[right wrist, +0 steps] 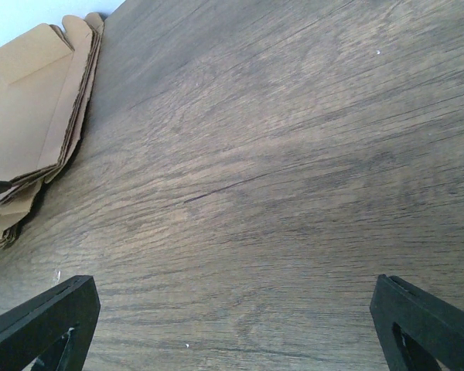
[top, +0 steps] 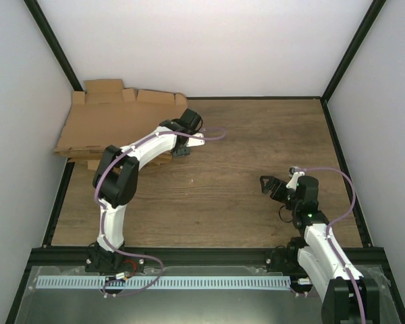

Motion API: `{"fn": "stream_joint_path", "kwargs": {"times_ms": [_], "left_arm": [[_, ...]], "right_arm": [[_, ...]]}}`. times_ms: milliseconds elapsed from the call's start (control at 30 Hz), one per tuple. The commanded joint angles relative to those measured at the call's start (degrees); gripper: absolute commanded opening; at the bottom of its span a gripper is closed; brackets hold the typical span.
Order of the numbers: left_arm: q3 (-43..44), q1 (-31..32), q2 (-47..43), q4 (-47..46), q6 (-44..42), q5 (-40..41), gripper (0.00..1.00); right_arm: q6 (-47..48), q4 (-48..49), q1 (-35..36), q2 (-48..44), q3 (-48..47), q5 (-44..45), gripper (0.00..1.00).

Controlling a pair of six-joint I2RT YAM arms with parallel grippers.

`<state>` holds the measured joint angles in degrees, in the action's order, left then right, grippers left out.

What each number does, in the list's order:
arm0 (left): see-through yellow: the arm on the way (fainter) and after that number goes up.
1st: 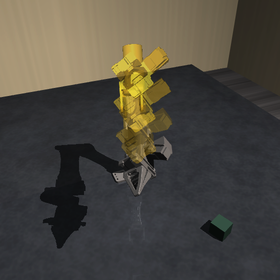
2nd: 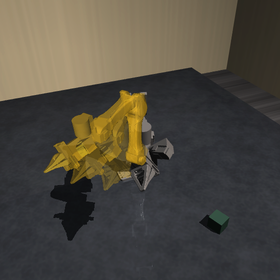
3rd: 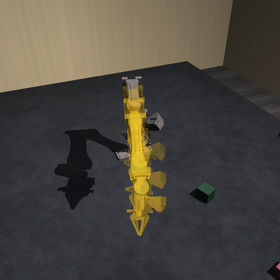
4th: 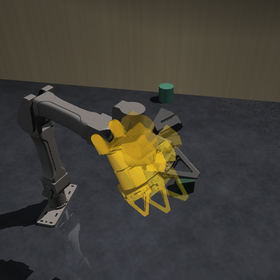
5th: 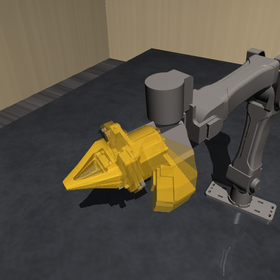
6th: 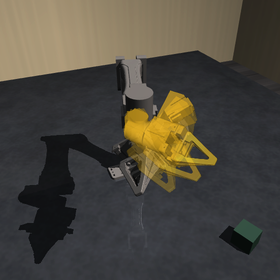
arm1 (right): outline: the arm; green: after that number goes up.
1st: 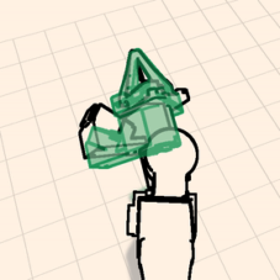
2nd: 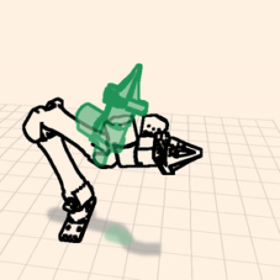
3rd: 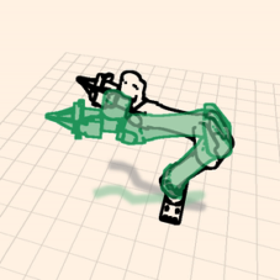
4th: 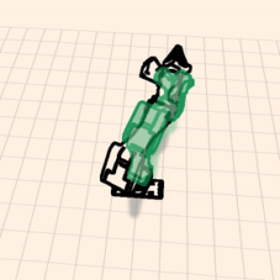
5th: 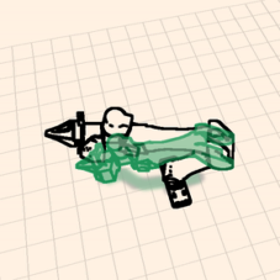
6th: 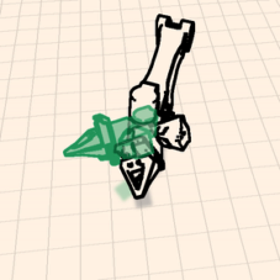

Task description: Fold the paper box

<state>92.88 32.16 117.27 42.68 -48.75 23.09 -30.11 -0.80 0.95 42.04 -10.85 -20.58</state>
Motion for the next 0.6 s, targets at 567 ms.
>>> {"fn": "stream_joint_path", "kwargs": {"times_ms": [567], "left_arm": [[2.08, -0.96, 0.35, -1.82, -0.86, 2.92, 0.66]], "right_arm": [[-0.3, 0.15, 0.46, -0.23, -2.42, 0.69, 1.0]]}}
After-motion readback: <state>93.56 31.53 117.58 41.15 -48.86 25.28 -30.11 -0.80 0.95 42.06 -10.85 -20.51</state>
